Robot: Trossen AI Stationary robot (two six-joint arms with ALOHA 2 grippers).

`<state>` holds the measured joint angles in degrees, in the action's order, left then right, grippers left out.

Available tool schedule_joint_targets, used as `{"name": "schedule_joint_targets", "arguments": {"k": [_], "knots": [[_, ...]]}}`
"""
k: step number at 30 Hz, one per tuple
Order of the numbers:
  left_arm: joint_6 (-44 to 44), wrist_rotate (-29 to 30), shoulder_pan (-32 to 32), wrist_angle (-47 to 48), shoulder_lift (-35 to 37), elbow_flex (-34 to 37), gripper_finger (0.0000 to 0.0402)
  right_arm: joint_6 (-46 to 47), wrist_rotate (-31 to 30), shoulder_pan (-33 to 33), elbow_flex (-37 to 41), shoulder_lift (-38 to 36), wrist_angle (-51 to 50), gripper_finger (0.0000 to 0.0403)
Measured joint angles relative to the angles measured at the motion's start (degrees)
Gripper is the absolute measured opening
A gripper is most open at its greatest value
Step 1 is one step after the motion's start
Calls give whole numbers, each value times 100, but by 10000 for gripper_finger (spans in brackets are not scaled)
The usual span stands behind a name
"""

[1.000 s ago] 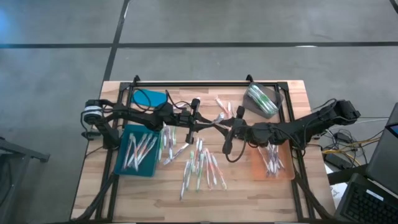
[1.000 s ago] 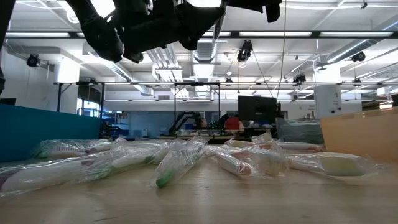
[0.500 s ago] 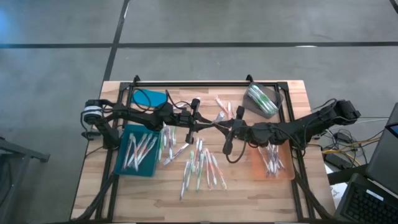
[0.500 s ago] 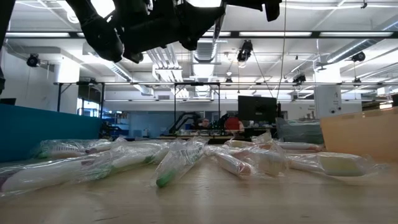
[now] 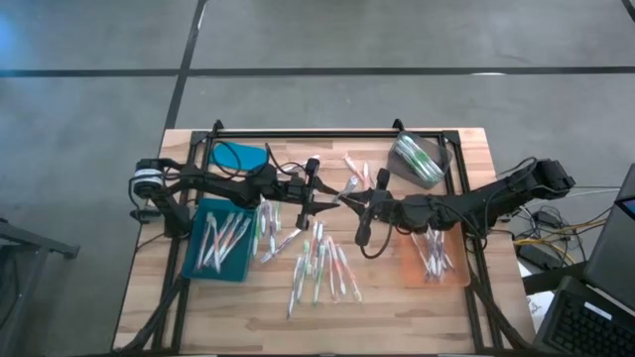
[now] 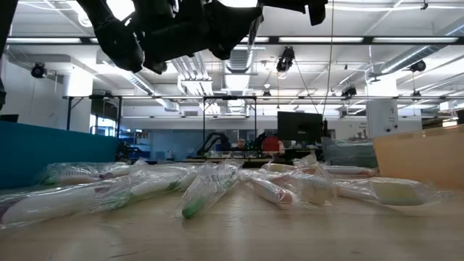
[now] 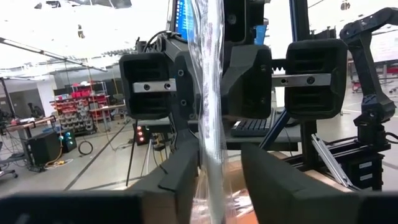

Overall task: Pick & Place Toothbrushes
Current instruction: Put the purple toothbrush into the orange bin

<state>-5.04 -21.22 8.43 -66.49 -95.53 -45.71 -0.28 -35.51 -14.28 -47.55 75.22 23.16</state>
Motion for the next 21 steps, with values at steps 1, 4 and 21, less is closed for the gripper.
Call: {"name": "schedule_joint_targets", "arguments": {"k": [1, 4, 21], "knots": [[0, 1, 0, 19, 0, 0, 144, -12, 0, 0, 0, 0, 0, 18], [2, 1, 2, 32, 0, 0, 168, -14, 2, 0, 0, 0, -3, 18], [-293, 27, 20, 207, 0, 0, 179, 642, 429, -7, -2, -220, -927, 18]]}}
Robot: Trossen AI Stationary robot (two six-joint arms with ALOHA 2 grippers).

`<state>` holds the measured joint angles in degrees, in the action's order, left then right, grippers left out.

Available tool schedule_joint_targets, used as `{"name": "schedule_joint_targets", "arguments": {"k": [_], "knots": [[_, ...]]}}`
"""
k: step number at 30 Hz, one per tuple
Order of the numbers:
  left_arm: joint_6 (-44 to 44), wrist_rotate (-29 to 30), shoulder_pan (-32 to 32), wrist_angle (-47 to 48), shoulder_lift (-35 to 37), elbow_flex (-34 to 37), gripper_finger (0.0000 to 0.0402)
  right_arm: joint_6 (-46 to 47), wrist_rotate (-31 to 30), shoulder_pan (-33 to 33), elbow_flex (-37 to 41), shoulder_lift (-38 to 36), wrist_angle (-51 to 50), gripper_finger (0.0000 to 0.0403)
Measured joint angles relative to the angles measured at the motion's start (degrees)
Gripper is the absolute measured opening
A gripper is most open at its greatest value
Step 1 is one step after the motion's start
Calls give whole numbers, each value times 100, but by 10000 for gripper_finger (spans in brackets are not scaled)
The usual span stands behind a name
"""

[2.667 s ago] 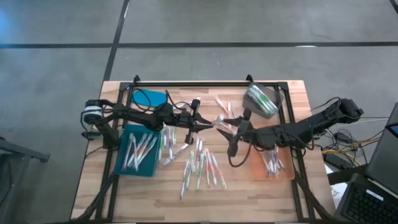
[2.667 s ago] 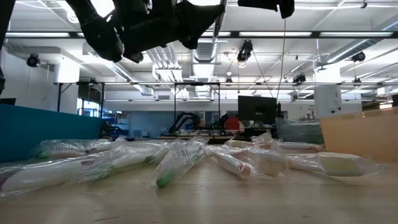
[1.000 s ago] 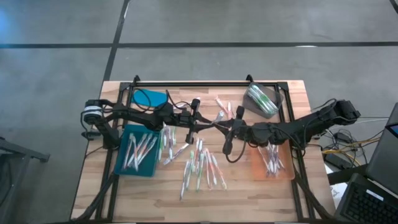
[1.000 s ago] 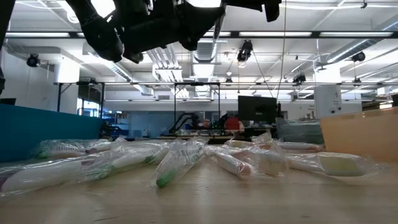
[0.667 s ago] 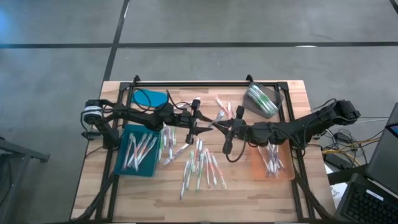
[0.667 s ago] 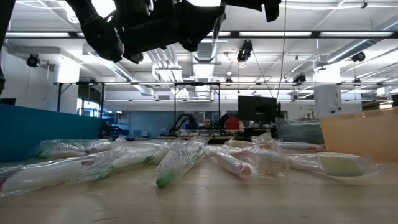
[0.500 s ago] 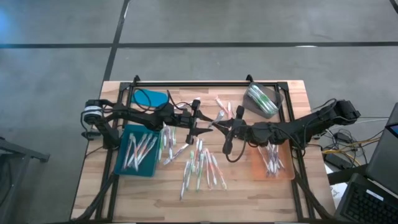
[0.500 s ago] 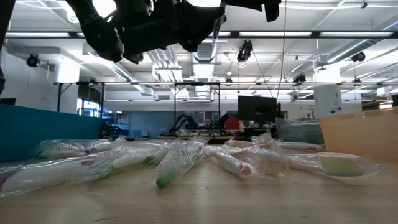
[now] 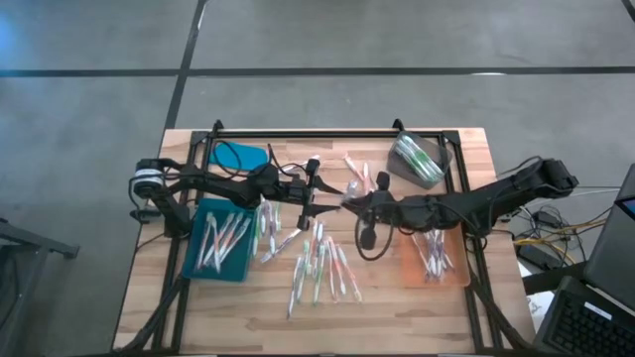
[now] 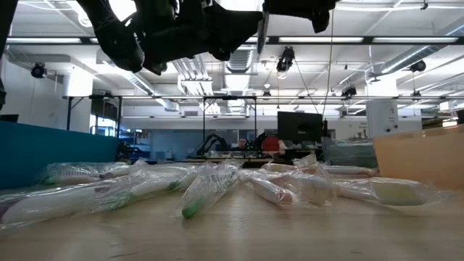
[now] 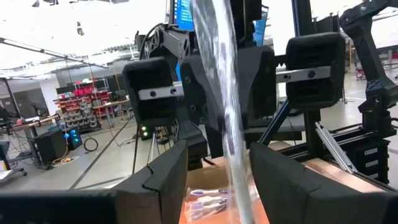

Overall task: Pick & Place Toothbrushes
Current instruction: Put the purple toothbrush into the orange bin

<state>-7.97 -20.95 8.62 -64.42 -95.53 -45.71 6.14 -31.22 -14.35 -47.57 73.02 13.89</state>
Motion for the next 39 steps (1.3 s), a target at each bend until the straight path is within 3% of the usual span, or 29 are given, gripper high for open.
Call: {"name": "schedule_joint_targets", "arguments": {"k": [16, 22, 32, 39], "knots": [[-116, 13, 10, 117, 0, 0, 177, 2582, 46, -2, -2, -1489, -3071, 18], [-141, 13, 17, 141, 0, 0, 177, 4022, 378, -2, -2, -2022, -4318, 18], [-149, 126, 26, 313, 0, 0, 177, 6275, 1279, -143, -509, -1873, -6917, 18], [-149, 149, 26, 431, 0, 0, 177, 7351, 1764, -625, -854, -1645, -7980, 18]]}}
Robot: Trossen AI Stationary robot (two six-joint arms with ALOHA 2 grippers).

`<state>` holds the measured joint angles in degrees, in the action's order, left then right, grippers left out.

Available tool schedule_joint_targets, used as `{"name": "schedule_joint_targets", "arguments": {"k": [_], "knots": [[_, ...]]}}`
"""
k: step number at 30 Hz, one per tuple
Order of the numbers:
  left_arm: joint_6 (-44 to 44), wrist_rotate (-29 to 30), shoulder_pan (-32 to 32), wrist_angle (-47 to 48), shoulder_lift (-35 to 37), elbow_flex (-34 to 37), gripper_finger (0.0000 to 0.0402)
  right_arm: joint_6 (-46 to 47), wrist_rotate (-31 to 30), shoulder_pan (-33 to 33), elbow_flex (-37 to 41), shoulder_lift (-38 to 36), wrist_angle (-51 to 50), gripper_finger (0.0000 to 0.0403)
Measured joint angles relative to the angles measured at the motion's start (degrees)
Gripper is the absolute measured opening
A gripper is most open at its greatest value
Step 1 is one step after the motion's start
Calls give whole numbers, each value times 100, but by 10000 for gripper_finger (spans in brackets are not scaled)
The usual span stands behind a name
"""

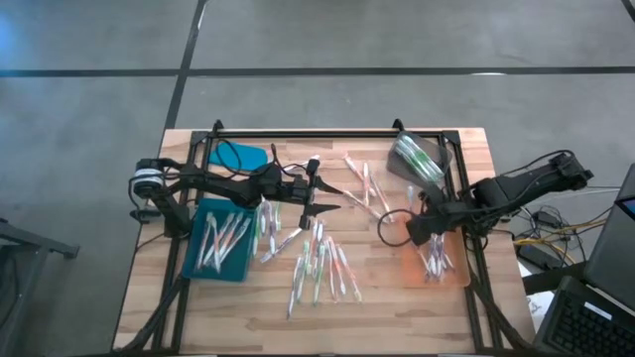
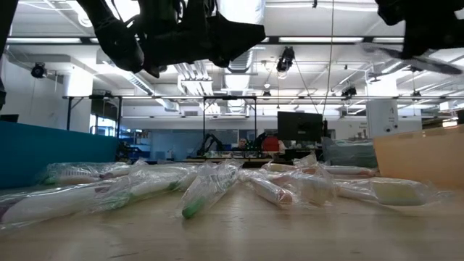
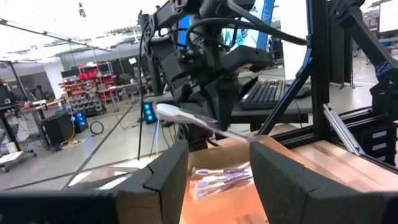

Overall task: Pick & Place Toothbrushes
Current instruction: Put the purple toothbrush into the orange bin

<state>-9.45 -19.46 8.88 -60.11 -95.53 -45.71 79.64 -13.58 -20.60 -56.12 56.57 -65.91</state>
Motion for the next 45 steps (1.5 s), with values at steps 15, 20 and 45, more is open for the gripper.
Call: {"name": "schedule_joint_targets", "arguments": {"k": [15, 20, 45], "knots": [[0, 6, 0, 111, 0, 0, 177, 2003, 246, -1164, 202, 27, -610, 18], [1, 6, 2, 111, 0, 0, 177, 2421, 655, -1254, 390, 27, -584, 18], [23, 7, 1, 168, 0, -2, 177, 2841, 1431, -1235, 2190, 18, 610, 18]]}}
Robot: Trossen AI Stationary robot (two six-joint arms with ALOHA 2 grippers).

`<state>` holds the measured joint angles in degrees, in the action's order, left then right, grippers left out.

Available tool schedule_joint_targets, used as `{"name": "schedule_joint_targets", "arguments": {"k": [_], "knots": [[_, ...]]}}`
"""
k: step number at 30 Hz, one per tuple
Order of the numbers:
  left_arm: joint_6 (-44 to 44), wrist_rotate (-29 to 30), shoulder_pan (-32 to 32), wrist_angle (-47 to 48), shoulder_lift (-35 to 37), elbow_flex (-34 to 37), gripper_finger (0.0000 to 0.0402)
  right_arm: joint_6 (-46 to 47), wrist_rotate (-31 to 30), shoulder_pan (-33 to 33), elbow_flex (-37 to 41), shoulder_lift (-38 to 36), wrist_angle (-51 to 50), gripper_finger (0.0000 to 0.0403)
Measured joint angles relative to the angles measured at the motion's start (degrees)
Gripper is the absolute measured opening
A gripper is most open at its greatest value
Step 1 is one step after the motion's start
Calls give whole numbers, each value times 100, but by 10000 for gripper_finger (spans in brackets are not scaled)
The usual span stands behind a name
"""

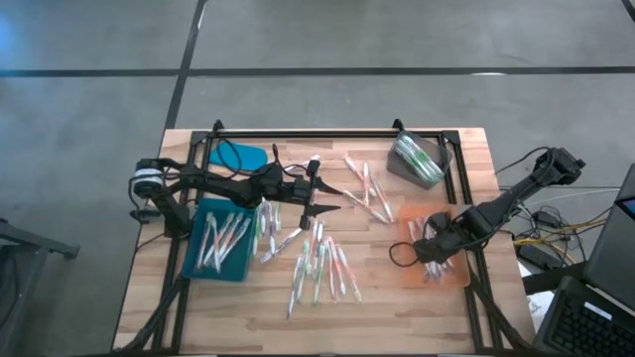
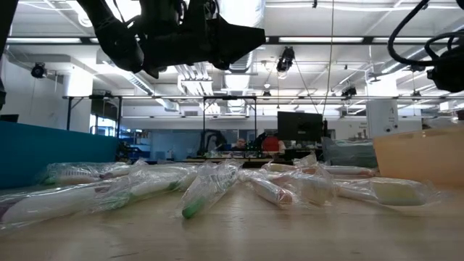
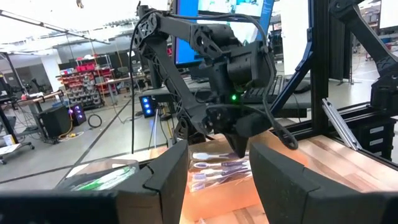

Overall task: Pick & Place Toothbrushes
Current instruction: Put the purple toothbrush into the orange bin, then put the green toothbrush into the black bin

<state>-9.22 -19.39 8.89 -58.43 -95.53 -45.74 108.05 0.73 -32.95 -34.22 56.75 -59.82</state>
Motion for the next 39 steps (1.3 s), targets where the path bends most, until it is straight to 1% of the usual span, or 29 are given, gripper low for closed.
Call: {"name": "schedule_joint_targets", "arguments": {"k": [10, 16, 21, 25, 34, 39], "knots": [[-1, 1, 0, 9, 0, -7, 177, 106, -2, 0, 50, -2, 77, 18], [-1, 1, 1, 20, 0, -7, 177, 386, 185, -4, 201, 4, 272, 19], [-1, 1, 1, 22, 0, -7, 177, 408, 217, -4, 284, 4, 367, 24], [-1, 1, 1, 22, 0, -7, 177, 410, 219, -4, 284, 4, 381, 44], [-1, 1, 0, 22, 0, -7, 177, 408, 234, 0, 284, -5, 450, 104], [-3, 1, 1, 22, 0, -7, 177, 319, 235, 0, 107, -17, 469, 133]]}}
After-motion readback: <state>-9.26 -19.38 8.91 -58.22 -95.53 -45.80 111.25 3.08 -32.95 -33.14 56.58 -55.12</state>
